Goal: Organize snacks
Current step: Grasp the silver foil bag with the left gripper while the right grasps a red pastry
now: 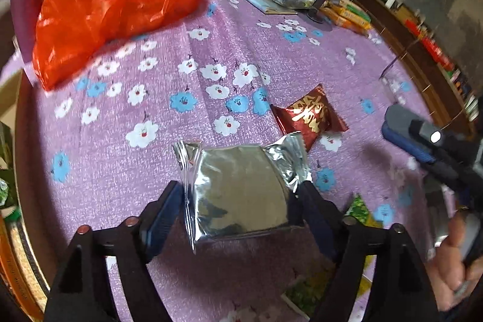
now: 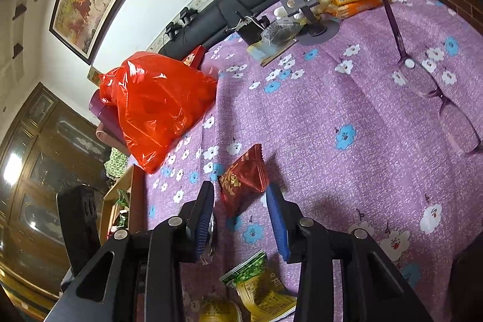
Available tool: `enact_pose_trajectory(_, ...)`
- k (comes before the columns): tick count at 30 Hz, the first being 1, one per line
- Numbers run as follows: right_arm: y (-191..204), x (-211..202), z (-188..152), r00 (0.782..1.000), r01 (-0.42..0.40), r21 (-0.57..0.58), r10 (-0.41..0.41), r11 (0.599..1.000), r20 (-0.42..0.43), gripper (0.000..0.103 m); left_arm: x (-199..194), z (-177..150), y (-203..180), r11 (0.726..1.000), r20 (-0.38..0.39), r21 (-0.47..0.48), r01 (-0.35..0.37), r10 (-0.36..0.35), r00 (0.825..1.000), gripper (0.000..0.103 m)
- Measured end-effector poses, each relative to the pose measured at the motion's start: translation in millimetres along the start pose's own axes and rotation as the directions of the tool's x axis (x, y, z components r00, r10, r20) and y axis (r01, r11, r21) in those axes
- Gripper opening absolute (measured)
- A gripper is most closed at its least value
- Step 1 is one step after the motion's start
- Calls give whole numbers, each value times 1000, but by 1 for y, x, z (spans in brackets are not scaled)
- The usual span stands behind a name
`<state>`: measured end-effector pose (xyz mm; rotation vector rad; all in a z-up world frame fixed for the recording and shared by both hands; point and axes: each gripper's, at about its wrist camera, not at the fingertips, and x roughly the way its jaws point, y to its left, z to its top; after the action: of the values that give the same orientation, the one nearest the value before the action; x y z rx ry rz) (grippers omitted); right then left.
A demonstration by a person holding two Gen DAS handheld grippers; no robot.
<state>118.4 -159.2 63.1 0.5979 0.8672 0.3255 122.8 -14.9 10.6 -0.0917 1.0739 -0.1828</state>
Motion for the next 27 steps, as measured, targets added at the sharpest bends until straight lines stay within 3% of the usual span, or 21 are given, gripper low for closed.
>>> enact_pose_trajectory(6,3,2,-1,999,37,-36,-37,999,13,41,4,-14,-17,992,95,56,-117,111,989,79)
enact_pose_trajectory(7,3,2,-1,999,39,-36,-39,999,14,41,2,-16,-17,992,115,59,-109,101,988,68)
enact_pose_trajectory(8,3,2,-1,999,42,-37,-42,998,13,41,-1,-16,-18,993,128,71,-94,84,988,46)
enact_pose_trajectory(9,2,3,-1,999,43,-38,-43,998,9,41,-4,-17,-17,994,133,73,-79,68,989,31)
enact_pose_trajectory(11,2,4,-2,999,42,-38,-42,998,2,41,-7,-17,-11,997,138,56,-53,45,989,23)
enact_pose_trajectory(20,3,9,-3,997,79,-67,-77,995,18,41,-12,-19,8,1000,177,4,24,-24,984,19)
enact_pose_trajectory(27,1,16,-5,997,82,-60,-81,995,7,41,-12,-15,13,999,169,-4,34,-33,985,22)
